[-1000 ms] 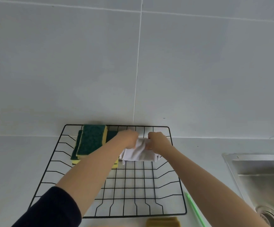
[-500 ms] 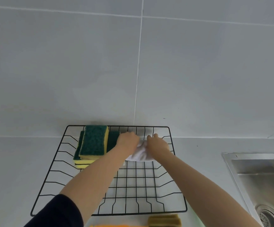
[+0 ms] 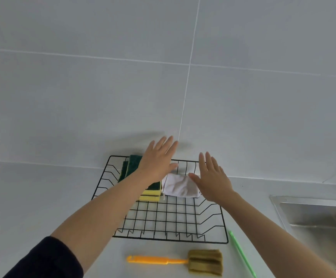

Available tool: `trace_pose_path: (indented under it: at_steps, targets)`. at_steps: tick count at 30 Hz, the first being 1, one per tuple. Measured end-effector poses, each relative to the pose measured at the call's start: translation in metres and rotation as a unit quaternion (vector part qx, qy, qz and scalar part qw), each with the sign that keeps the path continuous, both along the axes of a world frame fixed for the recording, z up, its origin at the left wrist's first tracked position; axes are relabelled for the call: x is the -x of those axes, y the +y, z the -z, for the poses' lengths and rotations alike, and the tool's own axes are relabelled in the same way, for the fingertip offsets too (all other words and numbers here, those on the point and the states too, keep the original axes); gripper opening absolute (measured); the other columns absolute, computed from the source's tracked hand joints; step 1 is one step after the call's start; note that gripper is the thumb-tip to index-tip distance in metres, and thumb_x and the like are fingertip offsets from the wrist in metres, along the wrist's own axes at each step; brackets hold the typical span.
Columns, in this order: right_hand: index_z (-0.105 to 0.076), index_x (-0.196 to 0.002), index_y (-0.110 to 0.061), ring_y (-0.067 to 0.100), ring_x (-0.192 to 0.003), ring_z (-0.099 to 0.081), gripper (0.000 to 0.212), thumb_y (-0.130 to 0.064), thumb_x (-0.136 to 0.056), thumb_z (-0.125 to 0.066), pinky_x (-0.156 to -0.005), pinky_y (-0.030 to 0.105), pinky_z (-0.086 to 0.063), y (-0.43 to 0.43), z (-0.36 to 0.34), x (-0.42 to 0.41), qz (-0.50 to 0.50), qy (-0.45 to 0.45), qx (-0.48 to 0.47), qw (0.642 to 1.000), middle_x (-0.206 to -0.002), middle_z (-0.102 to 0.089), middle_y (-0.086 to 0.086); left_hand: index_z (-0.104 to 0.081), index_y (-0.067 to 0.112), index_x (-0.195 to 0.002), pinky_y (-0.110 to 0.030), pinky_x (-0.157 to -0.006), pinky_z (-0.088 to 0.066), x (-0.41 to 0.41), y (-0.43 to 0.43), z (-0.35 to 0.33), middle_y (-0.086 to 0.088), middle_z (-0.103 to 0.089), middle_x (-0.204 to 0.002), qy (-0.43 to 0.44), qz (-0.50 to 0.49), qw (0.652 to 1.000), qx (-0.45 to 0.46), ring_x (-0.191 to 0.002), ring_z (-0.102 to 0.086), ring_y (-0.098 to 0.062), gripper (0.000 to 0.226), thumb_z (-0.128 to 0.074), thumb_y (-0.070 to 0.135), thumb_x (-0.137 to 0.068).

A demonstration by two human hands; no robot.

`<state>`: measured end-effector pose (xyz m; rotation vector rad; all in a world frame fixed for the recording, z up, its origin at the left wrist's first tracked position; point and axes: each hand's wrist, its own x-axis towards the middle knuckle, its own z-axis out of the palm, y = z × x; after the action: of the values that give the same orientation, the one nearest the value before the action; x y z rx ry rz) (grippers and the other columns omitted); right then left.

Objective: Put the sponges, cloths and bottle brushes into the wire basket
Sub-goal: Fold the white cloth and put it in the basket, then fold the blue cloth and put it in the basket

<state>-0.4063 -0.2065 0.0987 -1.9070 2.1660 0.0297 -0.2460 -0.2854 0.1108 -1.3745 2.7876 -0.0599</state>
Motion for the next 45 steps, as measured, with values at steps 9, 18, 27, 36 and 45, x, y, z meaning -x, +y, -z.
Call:
trace_pose_path:
  at_steps: [9, 18, 27, 36, 45]
  targets:
    - [-0.032, -0.137, 0.0, 0.039, -0.125, -0.048, 0.08, -0.055, -0.093, 0.005, -0.091, 0.051, -0.047, 0.055, -0.02, -0.047, -0.026, 0.072, 0.125, 0.989, -0.137, -0.049, 0.024, 0.013, 0.019, -0.148, -0.046, -0.117, 0.009, -0.078, 0.066, -0.038, -0.005, 0.019, -0.158, 0.044, -0.093, 0.994, 0.047, -0.145, 0.019, -0.022, 0.071, -0.022, 0.053, -0.096]
    - [0.02, -0.135, -0.011, 0.024, -0.136, 0.016, 0.098, -0.071, -0.06, 0.036, -0.115, 0.045, -0.004, 0.097, -0.027, -0.112, -0.144, 0.055, 0.145, 0.977, -0.148, 0.02, 0.012, 0.015, 0.018, -0.147, -0.044, -0.118, 0.008, -0.152, 0.135, -0.034, -0.002, 0.026, -0.154, 0.061, -0.154, 0.986, 0.036, -0.144, 0.022, -0.022, 0.073, -0.02, 0.055, -0.095]
    - [0.03, -0.13, -0.015, 0.024, -0.131, 0.03, 0.101, -0.073, -0.048, 0.041, -0.111, 0.037, 0.012, 0.125, -0.017, -0.189, -0.259, 0.004, 0.104, 0.96, -0.14, 0.033, 0.003, 0.03, 0.022, -0.13, -0.043, -0.119, 0.002, -0.237, 0.192, -0.007, 0.001, 0.033, -0.141, 0.062, -0.229, 0.972, 0.007, -0.143, 0.021, -0.021, 0.088, 0.027, 0.073, -0.059]
    - [0.038, -0.126, -0.012, 0.024, -0.128, 0.033, 0.105, -0.073, -0.04, 0.045, -0.115, 0.039, 0.008, 0.136, 0.007, -0.271, -0.373, 0.011, 0.037, 0.927, -0.136, 0.04, 0.006, 0.016, 0.017, -0.147, -0.041, -0.119, 0.004, -0.313, 0.248, 0.019, -0.006, 0.02, -0.157, 0.007, -0.352, 0.934, -0.061, -0.146, 0.016, -0.024, 0.073, -0.022, 0.052, -0.096]
    - [0.036, -0.126, -0.015, 0.029, -0.145, 0.014, 0.107, -0.074, -0.036, 0.044, -0.119, 0.039, -0.002, 0.139, 0.048, -0.328, -0.432, 0.006, -0.02, 0.901, -0.153, 0.026, 0.01, 0.014, 0.016, -0.148, -0.042, -0.12, 0.0, -0.351, 0.293, 0.063, -0.006, 0.018, -0.158, 0.005, -0.415, 0.901, -0.126, -0.147, 0.013, -0.024, 0.074, -0.025, 0.052, -0.096]
